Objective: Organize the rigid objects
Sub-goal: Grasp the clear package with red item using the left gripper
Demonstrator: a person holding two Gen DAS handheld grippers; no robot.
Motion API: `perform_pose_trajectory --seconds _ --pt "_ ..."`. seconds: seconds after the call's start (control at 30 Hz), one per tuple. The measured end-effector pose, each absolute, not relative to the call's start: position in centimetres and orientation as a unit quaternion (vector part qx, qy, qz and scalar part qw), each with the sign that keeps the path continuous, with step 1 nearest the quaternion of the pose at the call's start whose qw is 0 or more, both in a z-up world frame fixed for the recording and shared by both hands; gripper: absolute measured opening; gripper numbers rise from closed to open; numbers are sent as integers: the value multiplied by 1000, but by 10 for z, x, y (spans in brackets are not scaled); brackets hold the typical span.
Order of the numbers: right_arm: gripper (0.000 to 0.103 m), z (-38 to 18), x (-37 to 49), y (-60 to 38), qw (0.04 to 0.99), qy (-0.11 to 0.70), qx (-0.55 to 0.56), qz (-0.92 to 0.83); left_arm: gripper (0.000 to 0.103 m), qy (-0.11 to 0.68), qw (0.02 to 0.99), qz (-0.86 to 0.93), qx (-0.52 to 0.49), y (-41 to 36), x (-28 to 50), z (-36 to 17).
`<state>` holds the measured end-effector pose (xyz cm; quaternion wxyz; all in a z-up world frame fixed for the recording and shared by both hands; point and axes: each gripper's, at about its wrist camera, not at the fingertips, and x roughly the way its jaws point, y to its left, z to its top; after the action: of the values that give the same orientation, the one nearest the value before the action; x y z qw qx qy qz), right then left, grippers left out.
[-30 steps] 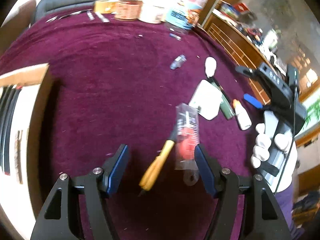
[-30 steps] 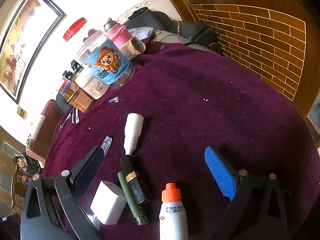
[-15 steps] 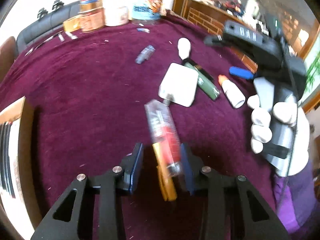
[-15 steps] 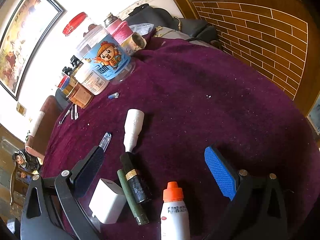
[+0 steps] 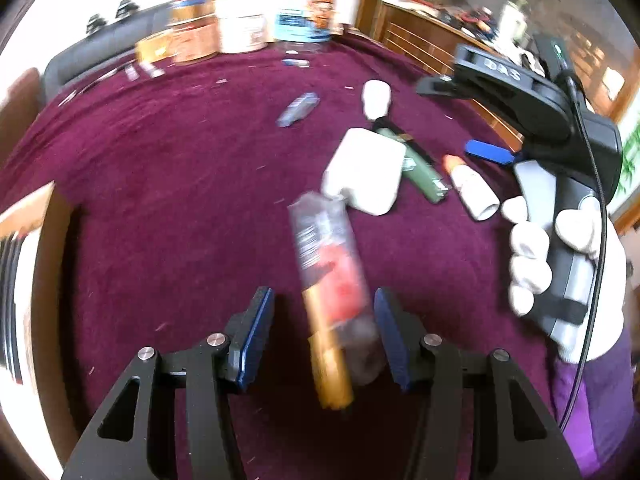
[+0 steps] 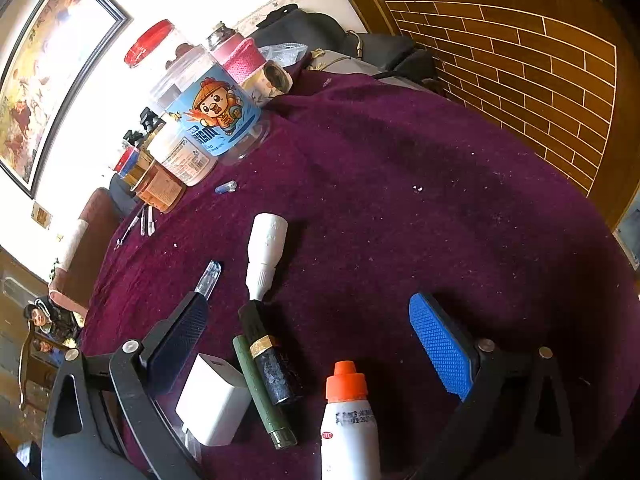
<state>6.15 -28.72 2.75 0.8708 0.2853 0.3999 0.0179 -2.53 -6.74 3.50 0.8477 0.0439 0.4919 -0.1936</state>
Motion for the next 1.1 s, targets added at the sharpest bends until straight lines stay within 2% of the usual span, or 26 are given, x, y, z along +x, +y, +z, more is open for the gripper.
perform_pose_trajectory --seconds 0.1,0.3,0.47,0.57,0.8,0.93,1.1 --pt "101 28 62 -287 871 399 286 20 47 492 838 -220 78 -92 -30 29" --pt "101 26 64 -285 868 405 286 26 49 475 847 -234 43 -92 -33 43" --pt "101 29 61 -284 871 400 283 27 61 487 845 -214 54 -96 -31 36" --pt "101 28 61 -286 870 400 287 25 61 485 847 -204 82 -100 -38 30" --pt "101 28 60 -286 870 400 288 28 61 491 861 -122 45 -53 -30 28" --pt "101 29 61 -286 870 400 287 29 61 477 871 -121 16 -34 -34 44" --pt "101 28 62 -285 869 403 285 27 62 460 873 -146 72 -61 -31 48"
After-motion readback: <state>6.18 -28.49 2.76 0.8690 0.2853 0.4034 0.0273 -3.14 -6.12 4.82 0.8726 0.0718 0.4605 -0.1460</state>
